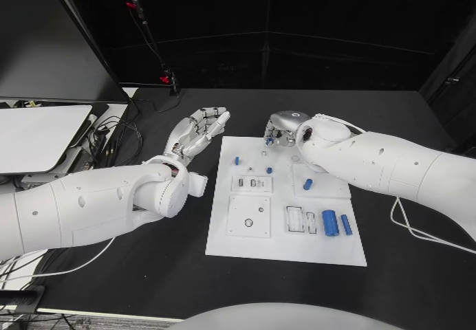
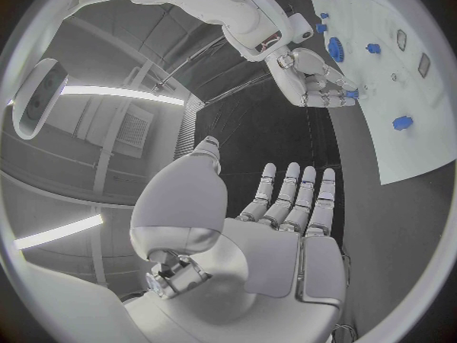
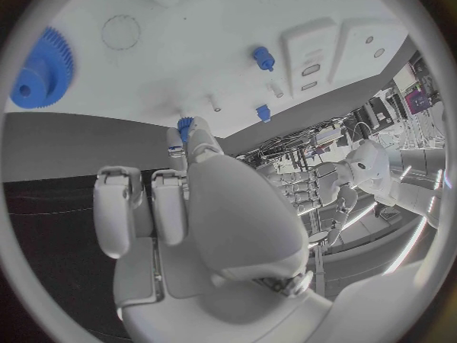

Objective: Assemble the parts on the task board

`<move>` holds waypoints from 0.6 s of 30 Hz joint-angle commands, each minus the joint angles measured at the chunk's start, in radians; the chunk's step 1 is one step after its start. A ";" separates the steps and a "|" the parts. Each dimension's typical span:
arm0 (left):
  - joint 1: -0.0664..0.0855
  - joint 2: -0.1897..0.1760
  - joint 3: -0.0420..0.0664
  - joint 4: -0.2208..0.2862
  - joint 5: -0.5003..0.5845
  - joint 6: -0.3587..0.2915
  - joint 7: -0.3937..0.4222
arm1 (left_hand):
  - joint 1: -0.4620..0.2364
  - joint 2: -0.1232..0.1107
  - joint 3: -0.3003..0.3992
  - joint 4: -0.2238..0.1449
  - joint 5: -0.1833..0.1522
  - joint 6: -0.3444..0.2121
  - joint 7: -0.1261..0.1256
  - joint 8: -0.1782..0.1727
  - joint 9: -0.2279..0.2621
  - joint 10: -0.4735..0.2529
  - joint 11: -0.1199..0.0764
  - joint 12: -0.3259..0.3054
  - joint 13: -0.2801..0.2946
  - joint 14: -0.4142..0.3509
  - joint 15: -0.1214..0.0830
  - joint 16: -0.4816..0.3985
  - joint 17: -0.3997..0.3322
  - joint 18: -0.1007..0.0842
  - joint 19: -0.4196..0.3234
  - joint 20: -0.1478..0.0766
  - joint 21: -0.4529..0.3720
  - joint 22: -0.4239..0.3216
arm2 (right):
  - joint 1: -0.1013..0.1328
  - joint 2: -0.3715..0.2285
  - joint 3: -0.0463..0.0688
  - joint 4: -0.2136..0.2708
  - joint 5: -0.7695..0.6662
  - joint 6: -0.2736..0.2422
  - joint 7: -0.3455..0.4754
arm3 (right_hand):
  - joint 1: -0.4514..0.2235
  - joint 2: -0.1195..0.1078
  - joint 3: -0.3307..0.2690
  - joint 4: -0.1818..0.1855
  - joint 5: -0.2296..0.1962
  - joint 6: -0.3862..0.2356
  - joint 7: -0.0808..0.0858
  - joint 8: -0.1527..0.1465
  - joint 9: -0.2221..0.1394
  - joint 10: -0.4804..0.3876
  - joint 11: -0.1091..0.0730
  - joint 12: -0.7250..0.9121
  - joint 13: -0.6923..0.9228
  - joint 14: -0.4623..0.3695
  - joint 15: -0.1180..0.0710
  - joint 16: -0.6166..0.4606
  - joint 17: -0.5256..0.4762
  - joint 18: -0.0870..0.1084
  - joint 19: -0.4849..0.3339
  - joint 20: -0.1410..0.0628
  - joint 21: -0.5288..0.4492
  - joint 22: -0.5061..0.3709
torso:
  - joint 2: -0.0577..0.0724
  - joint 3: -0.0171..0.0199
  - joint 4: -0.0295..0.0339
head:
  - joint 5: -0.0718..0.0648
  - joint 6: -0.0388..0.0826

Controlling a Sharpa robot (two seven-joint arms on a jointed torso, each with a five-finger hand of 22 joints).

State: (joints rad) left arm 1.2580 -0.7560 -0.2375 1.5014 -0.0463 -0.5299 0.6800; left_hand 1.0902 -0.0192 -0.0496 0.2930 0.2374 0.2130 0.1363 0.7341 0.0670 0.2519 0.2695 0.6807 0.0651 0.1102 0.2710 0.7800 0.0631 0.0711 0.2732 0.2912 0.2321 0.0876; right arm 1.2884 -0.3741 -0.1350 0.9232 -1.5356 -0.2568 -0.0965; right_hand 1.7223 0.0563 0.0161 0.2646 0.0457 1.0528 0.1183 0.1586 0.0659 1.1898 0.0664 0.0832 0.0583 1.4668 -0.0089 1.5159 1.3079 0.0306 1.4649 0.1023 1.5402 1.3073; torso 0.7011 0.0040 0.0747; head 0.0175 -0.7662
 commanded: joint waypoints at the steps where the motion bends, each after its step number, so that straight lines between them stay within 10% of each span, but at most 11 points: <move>1: 0.002 0.000 0.001 0.001 -0.006 0.009 0.289 | 0.002 0.010 0.006 0.001 0.006 0.009 0.163 -0.004 -0.001 0.009 0.001 0.000 -0.001 0.004 0.001 -0.003 0.001 0.013 -0.006 -0.001 0.003 0.000 | 0.001 0.004 0.001 -0.005 -0.028 -0.034 -0.006 | 0.003 -0.006 0.006 0.004 0.003 -0.002 0.005 -0.004 0.001 0.002 0.003 -0.006 0.002 0.064 0.010 0.005 -0.002 -0.011 0.061 0.005 -0.001 0.174 | 0.000 0.0002 -0.0002 | 0.001 -0.002; 18: 0.002 0.001 0.001 -0.001 -0.006 0.010 0.286 | 0.003 0.012 0.006 0.001 0.007 0.009 0.163 -0.005 -0.001 0.009 0.001 0.000 -0.001 0.004 0.001 -0.003 0.001 0.013 -0.005 -0.001 0.003 0.000 | -0.009 0.023 0.001 -0.033 -0.029 -0.055 0.000 | 0.002 -0.009 0.009 0.007 0.003 -0.006 0.006 -0.011 0.000 0.000 0.004 -0.013 0.002 0.064 0.011 0.005 -0.001 -0.011 0.060 0.007 -0.001 0.173 | 0.000 0.0002 -0.0004 | 0.002 -0.006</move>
State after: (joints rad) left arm 1.2581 -0.7555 -0.2375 1.4995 -0.0463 -0.5292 0.6800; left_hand 1.0931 -0.0163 -0.0495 0.2930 0.2374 0.2130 0.1363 0.7341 0.0670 0.2519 0.2695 0.6807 0.0651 0.1101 0.2709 0.7800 0.0631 0.0712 0.2733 0.2912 0.2321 0.0875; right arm 1.2773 -0.3527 -0.1346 0.8919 -1.5551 -0.2953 -0.0976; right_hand 1.7210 0.0551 0.0211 0.2705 0.0455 1.0489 0.1216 0.1531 0.0658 1.1897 0.0665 0.0746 0.0591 1.4631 -0.0052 1.5159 1.3077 0.0305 1.4649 0.1022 1.5401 1.3073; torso 0.7013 0.0042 0.0746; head 0.0196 -0.7726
